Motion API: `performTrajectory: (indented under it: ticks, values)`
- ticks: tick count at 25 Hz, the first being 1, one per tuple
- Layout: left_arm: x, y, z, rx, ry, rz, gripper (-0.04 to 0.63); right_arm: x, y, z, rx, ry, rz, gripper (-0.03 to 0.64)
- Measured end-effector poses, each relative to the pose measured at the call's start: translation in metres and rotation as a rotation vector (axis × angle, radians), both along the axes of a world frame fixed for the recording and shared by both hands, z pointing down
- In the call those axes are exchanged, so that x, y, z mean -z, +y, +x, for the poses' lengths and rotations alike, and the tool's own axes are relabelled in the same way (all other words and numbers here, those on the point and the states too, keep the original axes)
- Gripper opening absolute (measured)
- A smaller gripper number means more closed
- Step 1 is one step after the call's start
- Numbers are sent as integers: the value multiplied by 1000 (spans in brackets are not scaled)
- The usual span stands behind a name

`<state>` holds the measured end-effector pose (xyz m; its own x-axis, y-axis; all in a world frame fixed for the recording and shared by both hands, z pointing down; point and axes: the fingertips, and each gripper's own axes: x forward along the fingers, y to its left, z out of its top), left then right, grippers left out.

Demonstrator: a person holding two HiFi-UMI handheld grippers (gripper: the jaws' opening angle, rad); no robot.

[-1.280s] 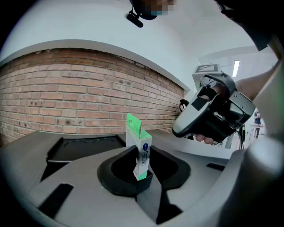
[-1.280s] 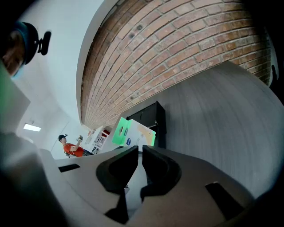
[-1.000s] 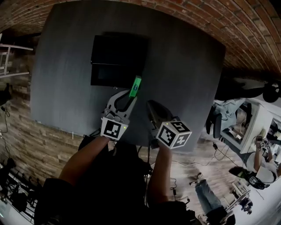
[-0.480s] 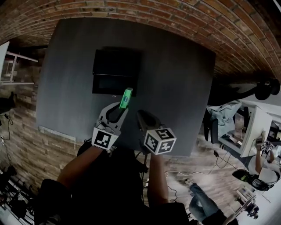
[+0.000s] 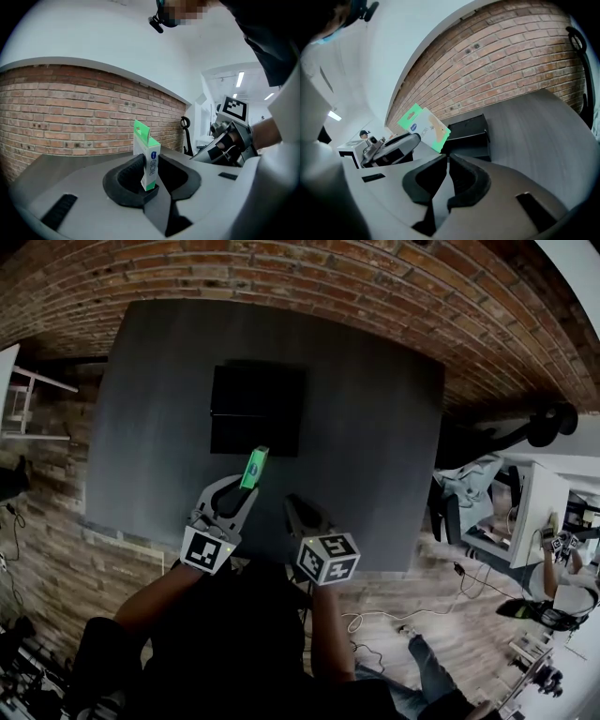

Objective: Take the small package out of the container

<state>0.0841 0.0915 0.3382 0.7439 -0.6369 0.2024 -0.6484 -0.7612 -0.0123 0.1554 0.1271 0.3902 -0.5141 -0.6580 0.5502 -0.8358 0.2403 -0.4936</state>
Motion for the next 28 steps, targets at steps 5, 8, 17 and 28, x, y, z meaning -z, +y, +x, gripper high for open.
performTrajectory:
  ticks: [5, 8, 17, 28]
  values:
    - [20, 11, -30, -27, 1, 16, 114, 16, 10, -21, -64, 2, 45, 37]
    - [32, 18, -45, -22, 38, 16, 114, 28, 17, -33, -87, 3, 76, 36]
    - [43, 42, -90, -6, 69, -22, 114, 62, 38, -62, -149, 2, 157, 31]
    - [58, 54, -125, -2, 71, -28, 114, 96, 49, -77, -199, 115, 314, 28]
